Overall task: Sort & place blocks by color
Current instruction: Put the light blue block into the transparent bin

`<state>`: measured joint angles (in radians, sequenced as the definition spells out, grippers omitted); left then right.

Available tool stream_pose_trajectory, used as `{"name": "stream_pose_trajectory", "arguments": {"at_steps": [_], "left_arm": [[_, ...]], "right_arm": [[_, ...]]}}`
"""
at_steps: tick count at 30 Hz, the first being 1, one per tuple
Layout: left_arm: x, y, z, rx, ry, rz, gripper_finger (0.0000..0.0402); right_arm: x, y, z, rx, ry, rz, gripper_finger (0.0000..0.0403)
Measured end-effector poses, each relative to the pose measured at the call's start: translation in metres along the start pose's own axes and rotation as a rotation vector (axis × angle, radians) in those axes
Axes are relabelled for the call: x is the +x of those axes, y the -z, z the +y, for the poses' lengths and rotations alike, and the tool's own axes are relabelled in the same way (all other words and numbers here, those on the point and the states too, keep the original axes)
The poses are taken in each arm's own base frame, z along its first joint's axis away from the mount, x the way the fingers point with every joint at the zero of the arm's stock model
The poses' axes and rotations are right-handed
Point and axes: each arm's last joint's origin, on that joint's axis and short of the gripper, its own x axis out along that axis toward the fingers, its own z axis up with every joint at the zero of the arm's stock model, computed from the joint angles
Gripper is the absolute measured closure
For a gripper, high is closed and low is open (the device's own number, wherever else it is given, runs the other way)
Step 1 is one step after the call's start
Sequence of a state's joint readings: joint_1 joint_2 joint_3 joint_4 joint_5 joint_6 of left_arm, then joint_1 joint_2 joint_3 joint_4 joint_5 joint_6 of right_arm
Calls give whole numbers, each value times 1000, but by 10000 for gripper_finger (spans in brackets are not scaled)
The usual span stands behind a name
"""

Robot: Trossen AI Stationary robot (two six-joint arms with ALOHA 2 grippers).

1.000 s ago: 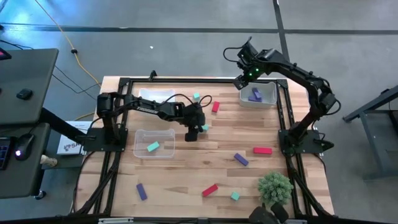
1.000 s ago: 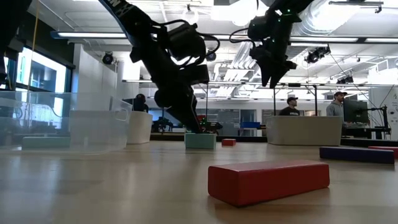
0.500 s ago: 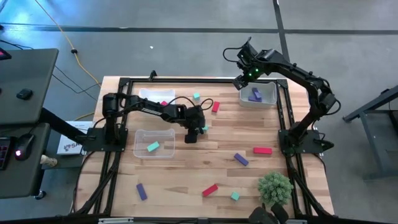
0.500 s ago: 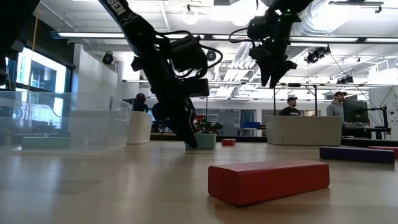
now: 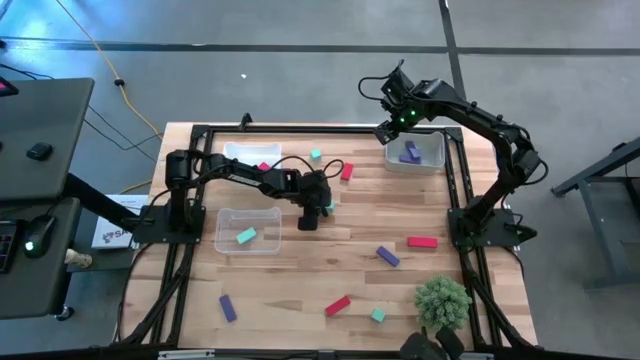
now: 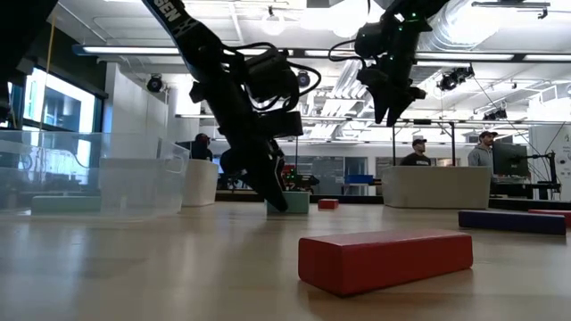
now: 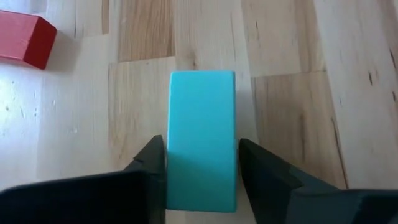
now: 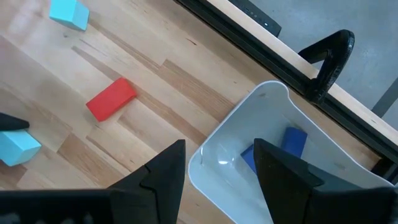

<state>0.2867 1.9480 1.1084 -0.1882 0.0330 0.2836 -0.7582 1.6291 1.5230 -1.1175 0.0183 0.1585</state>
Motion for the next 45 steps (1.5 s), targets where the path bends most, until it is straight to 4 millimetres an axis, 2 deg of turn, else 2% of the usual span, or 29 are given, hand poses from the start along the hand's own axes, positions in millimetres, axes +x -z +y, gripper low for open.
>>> {"name": "stream_pose_trajectory", "arguments": {"at_steps": [9,17,23,28,37,41,45], "left_arm": [[-1,-1,0,-11,23,-12,388],[-9,-3,-1,-115,57,-24,394],[-45,-11,6,-182,29,-65,394],[-78,-15,11,-218,-74,-93,394],[-128,-5,22,-339,-307,-50,394],[-150,1,23,-421,-334,-42,394],[-172,10,16,-484,-325,-10,394]], "right_arm": [[0,0,0,-1,0,0,224],[0,0,0,-1,-1,0,224],[0,0,0,-15,-5,1,224],[0,0,1,-32,-8,-4,224],[0,-6,3,-69,-36,-58,224],[0,-6,6,-83,-85,-63,224],[-1,-5,12,-99,-120,-59,224]]}}
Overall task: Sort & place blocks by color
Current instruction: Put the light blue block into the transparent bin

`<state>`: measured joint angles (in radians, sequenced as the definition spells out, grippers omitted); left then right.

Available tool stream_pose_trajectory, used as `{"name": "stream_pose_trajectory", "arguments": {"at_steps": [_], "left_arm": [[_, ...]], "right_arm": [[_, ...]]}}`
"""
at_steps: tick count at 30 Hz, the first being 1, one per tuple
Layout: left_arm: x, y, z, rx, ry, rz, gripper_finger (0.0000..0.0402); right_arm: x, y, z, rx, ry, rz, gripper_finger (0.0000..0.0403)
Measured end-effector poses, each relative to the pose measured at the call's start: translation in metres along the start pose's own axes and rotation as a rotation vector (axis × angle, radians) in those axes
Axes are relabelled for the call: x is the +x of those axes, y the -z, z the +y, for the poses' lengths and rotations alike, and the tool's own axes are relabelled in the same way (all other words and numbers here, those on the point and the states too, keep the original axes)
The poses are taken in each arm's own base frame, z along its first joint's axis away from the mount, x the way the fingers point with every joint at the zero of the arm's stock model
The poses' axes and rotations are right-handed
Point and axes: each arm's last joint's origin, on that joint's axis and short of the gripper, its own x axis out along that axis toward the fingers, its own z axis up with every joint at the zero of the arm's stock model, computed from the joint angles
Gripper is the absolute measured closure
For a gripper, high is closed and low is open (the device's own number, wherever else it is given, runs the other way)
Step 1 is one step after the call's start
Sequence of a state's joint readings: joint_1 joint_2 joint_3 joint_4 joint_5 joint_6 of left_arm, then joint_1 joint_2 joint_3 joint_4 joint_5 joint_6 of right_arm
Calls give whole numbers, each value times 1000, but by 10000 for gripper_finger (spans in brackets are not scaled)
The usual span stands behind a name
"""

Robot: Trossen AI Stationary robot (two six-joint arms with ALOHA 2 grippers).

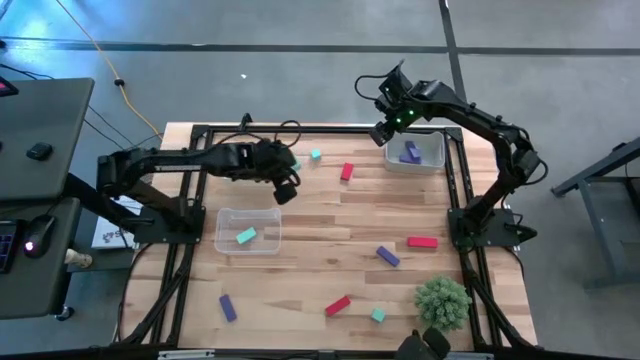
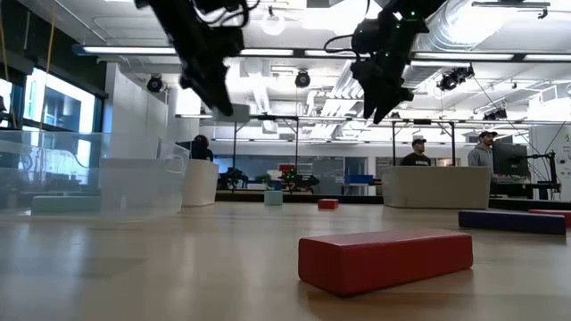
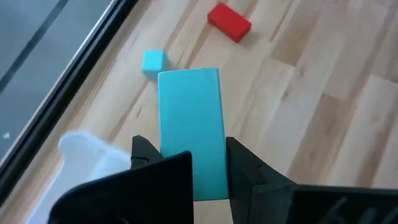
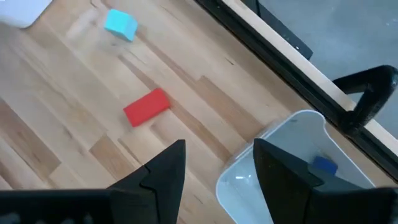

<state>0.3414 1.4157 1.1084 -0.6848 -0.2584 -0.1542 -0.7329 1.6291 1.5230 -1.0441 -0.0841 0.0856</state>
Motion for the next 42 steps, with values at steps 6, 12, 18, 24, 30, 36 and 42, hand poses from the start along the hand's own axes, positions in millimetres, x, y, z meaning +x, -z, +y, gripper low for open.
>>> {"name": "stream_pose_trajectory", "arguments": {"at_steps": [6,12,18,24,30,36,42], "left_arm": [[-30,20,3,-65,-3,102,394],[-50,40,-4,-49,-6,218,394],[-52,58,-22,12,12,299,394],[-42,87,-39,52,60,406,394],[-41,110,-51,103,77,454,394],[-40,125,-58,132,77,474,394],[-29,143,-65,156,125,479,394]], "right_arm": [[1,0,10,-26,-13,-5,224],[1,0,20,-9,-27,-18,224],[2,3,35,-1,-46,-11,224],[3,7,53,1,-69,-2,224],[3,12,72,16,-92,10,224],[2,18,92,27,-116,24,224],[0,29,118,20,-147,45,224]]}}
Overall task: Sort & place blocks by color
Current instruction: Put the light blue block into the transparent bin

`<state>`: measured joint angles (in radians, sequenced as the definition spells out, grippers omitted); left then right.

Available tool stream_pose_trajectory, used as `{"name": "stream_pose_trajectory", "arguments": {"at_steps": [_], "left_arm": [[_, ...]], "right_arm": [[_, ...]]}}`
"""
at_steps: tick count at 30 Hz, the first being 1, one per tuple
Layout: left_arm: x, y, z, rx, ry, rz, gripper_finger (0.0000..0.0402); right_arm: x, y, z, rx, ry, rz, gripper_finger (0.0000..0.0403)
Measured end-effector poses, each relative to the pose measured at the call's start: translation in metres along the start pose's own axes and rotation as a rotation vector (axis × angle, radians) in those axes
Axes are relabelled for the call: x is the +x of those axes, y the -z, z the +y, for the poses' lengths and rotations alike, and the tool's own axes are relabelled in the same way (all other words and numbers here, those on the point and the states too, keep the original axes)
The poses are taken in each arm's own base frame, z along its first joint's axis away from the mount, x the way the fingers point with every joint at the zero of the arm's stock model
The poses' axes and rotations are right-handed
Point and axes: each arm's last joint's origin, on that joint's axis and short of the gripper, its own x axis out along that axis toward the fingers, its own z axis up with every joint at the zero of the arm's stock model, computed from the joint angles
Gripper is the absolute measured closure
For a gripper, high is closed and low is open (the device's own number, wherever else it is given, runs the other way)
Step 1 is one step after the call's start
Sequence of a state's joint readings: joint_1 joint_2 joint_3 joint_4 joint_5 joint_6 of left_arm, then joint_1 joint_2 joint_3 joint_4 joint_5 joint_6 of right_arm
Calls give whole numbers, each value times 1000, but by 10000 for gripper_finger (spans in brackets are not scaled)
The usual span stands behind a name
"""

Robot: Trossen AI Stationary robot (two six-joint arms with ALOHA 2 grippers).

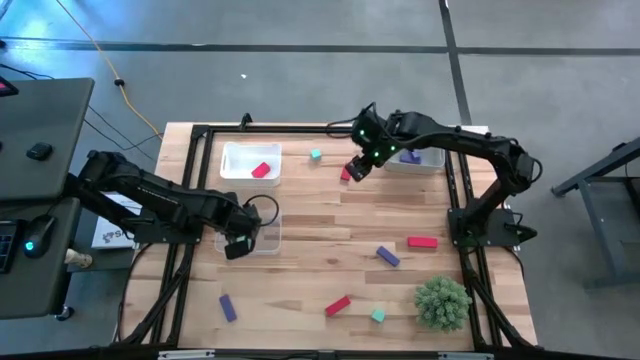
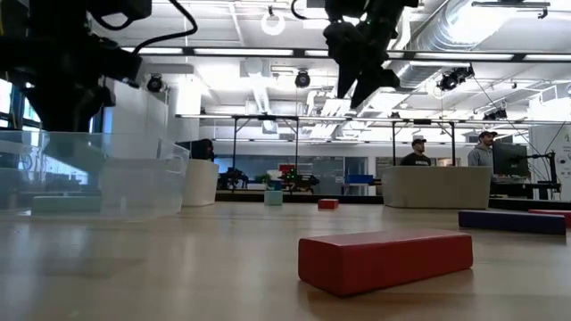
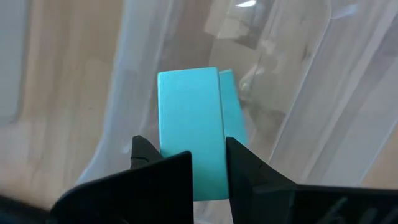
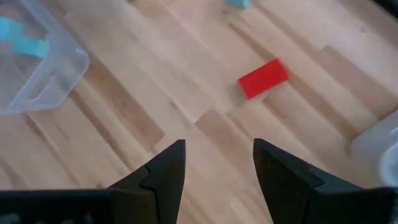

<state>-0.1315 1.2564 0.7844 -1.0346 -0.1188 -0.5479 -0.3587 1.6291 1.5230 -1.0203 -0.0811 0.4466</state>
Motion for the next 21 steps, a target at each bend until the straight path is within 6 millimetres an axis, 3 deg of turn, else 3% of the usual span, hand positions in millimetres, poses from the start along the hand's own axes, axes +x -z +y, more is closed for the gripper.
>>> {"name": "stream_pose_trajectory", "arguments": {"at_steps": [13,21], "left_arm": [[20,9,1,-7,3,15,394],[22,11,1,-6,-4,21,394]], "right_arm": [[2,33,54,-26,-48,47,224],[1,65,86,-1,-54,125,224]]}}
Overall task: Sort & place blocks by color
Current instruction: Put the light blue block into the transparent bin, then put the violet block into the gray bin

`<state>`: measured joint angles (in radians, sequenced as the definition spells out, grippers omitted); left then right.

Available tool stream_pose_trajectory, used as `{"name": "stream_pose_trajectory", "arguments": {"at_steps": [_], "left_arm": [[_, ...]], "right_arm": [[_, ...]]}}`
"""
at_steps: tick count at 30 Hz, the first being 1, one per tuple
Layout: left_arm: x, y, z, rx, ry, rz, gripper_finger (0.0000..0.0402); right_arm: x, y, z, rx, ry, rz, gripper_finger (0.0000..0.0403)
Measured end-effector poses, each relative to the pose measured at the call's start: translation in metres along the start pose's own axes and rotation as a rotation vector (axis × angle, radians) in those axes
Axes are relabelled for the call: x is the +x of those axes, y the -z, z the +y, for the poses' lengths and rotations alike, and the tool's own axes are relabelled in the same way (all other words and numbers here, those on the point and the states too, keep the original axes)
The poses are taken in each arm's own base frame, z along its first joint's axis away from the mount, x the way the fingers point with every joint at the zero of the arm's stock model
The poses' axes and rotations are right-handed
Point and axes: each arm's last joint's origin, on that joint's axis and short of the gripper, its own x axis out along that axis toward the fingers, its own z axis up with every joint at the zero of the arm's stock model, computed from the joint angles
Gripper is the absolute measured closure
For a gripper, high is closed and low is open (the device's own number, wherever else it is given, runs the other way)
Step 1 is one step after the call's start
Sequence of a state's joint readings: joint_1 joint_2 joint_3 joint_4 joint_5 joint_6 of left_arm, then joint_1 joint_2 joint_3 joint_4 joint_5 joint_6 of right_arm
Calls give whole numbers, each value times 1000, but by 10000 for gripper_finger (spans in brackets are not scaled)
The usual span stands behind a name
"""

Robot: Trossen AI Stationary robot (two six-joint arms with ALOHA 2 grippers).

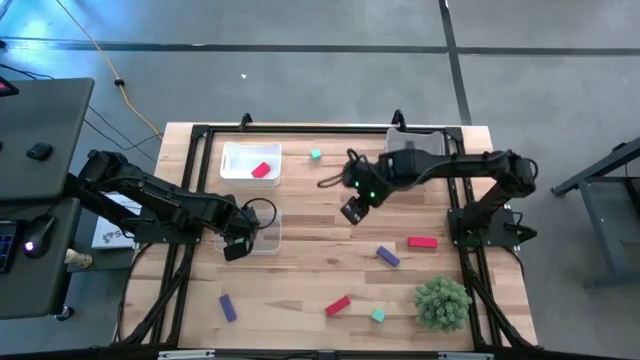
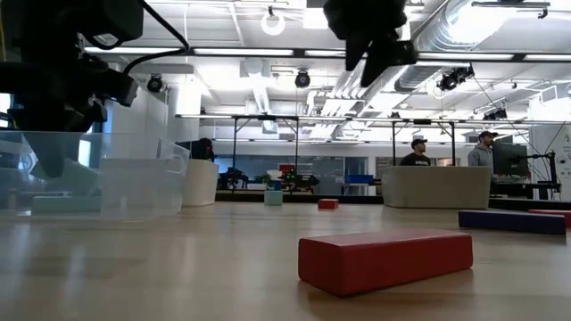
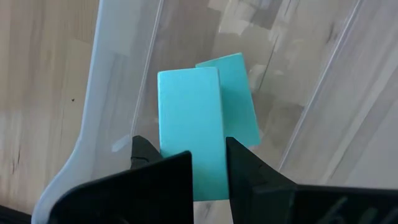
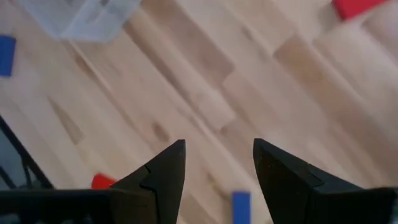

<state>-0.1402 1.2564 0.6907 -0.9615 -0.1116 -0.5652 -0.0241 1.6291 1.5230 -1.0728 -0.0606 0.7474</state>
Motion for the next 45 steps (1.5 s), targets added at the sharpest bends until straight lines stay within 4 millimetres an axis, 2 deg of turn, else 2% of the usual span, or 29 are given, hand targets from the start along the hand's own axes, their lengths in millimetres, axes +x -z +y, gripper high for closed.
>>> {"name": "stream_pose_trajectory", "arguments": {"at_steps": [8,19,25,30,38,45], "left_arm": [[0,0,0,0,0,0,390],[0,1,0,-7,20,16,300],[0,0,0,-11,20,17,274],[0,0,0,-12,20,17,265],[0,1,0,-11,22,23,265],[0,1,0,12,23,24,264]], "right_arm": [[1,37,23,-2,58,82,224],[-1,77,46,-116,87,119,224],[-3,97,52,-151,125,157,224],[-4,108,56,-176,137,169,217],[-8,123,51,-163,255,190,163],[-3,126,50,-156,270,175,160]]}}
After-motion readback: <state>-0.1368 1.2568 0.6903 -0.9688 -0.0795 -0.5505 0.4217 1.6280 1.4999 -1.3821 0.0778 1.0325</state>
